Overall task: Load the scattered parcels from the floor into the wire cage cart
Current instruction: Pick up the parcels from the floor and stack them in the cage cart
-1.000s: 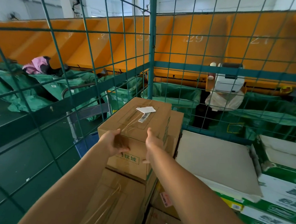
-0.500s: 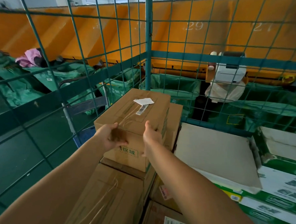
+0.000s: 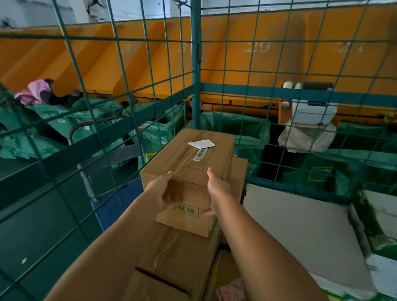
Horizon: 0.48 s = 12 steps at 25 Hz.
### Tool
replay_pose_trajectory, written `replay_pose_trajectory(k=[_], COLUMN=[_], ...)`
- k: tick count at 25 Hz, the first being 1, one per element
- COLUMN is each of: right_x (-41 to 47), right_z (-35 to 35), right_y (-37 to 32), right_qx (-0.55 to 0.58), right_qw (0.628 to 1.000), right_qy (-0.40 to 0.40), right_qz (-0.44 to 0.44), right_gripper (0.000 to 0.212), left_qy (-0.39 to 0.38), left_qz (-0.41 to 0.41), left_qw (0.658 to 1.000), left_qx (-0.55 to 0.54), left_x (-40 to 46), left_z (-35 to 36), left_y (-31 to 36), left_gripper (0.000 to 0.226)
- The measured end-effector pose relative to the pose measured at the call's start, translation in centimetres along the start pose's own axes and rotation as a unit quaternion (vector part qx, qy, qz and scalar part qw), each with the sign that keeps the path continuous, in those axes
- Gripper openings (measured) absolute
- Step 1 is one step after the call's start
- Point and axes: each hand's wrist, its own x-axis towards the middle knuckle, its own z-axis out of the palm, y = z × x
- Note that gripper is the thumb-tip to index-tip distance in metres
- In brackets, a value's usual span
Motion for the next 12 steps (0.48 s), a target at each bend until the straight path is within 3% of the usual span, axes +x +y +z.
replay_pose_trajectory(k=[12], right_x=[10.8], right_z=[0.5], right_y=[-7.2], right_qx=[-0.045], right_qw=[0.999], right_qy=[0.017], right_qz=[0.017], right_gripper=[0.077], left_qy=[0.012], left_qz=[0.012], left_qw=[1.000], left_qx=[0.021], left_x=[10.4], left_z=[8.1], left_y=[3.7], left_gripper=[0.037])
